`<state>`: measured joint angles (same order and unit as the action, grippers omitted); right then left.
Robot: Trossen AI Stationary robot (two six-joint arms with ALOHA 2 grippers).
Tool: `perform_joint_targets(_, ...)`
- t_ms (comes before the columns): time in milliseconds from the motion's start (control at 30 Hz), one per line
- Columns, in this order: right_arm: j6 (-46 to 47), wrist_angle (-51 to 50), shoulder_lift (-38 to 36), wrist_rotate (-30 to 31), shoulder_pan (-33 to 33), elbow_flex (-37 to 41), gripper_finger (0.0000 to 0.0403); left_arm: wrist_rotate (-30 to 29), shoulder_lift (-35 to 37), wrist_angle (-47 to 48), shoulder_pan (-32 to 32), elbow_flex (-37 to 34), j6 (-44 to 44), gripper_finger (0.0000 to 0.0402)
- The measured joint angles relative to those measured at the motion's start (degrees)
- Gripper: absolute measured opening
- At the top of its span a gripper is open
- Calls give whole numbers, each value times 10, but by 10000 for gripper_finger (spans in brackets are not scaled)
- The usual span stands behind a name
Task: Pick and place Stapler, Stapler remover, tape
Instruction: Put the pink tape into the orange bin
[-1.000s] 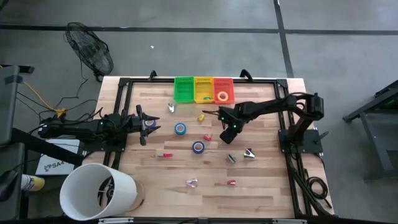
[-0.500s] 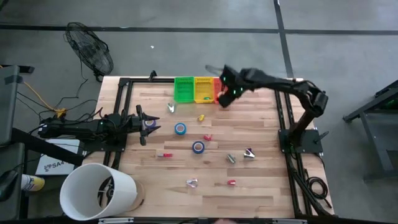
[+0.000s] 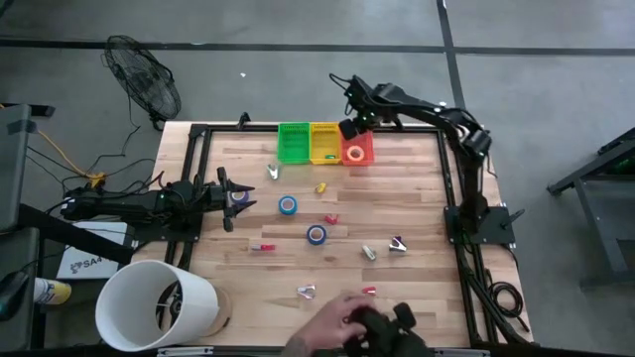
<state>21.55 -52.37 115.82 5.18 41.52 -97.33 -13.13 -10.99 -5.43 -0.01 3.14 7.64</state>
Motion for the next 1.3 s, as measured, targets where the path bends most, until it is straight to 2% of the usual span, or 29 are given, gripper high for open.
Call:
perform_joint_targets(300,5,-25,84,-31,19,-55,40,-1,0,0,0,0,0,179)
perform_joint_targets(467,5,-26,90,-40,21,-56,35,-1,0,0,0,0,0,179)
perform_joint_targets(933,26,-32,92,-46,28,-56,59,1,0,0,0,0,0,179)
perform_joint_targets(1300,27,-29,92,-58,28,-56,129,1,0,0,0,0,0,179)
